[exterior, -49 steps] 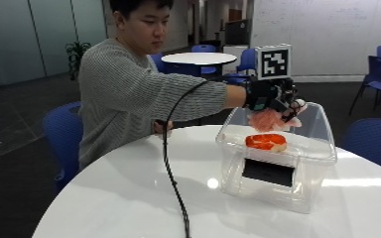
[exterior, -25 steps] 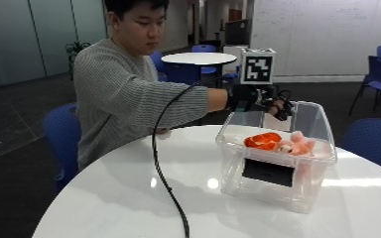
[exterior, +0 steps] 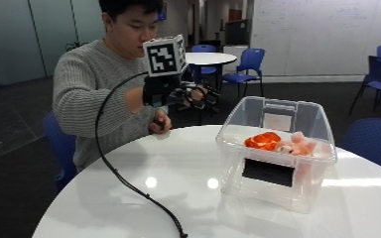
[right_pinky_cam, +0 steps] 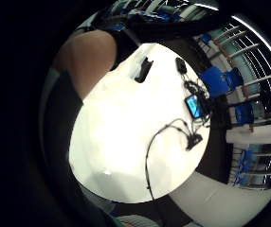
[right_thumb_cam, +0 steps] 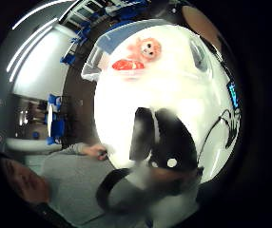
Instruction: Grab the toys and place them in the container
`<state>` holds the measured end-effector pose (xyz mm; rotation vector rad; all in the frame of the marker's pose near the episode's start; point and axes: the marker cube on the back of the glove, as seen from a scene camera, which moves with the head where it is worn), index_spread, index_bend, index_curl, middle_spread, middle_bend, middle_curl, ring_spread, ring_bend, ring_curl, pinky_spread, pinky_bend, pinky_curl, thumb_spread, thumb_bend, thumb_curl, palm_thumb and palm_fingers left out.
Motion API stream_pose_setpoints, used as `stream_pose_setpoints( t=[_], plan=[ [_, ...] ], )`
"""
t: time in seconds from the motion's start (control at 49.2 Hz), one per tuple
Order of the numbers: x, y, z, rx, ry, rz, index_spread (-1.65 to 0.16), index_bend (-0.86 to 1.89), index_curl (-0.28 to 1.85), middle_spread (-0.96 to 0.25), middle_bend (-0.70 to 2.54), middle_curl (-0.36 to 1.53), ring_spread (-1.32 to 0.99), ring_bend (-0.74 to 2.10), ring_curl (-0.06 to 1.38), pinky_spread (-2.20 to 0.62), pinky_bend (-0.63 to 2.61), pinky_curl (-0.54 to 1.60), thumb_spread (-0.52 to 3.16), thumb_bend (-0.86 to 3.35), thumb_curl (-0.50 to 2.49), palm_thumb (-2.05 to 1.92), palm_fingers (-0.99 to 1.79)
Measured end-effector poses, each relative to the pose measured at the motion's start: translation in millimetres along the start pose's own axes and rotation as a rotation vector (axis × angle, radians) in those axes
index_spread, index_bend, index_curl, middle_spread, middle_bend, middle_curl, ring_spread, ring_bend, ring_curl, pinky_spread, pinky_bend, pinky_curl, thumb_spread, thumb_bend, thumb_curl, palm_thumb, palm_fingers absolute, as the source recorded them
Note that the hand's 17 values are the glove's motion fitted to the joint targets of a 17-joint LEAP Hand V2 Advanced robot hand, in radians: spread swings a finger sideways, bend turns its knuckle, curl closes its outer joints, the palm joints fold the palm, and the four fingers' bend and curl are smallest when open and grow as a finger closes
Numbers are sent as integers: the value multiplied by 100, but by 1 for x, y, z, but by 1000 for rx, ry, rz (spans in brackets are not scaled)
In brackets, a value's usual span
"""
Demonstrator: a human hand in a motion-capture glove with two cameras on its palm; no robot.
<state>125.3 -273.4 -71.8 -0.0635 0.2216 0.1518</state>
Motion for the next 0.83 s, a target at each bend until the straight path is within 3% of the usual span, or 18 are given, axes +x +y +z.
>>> stream_pose_setpoints(
  t=[0.305,0.508,0.834],
  plan=[
    [-66,110,38,32,-84,-159,-43,24,40,-22,25,44,-19,48,32,5,80,31,158,2,37,3,2],
    [-130,202,99,28,-185,-138,-43,24,41,-21,23,43,-18,45,31,5,77,31,160,5,36,7,5],
    [-154,234,141,-64,-209,-138,-44,24,43,-21,21,42,-18,41,30,5,71,30,159,9,36,9,9]
  ],
)
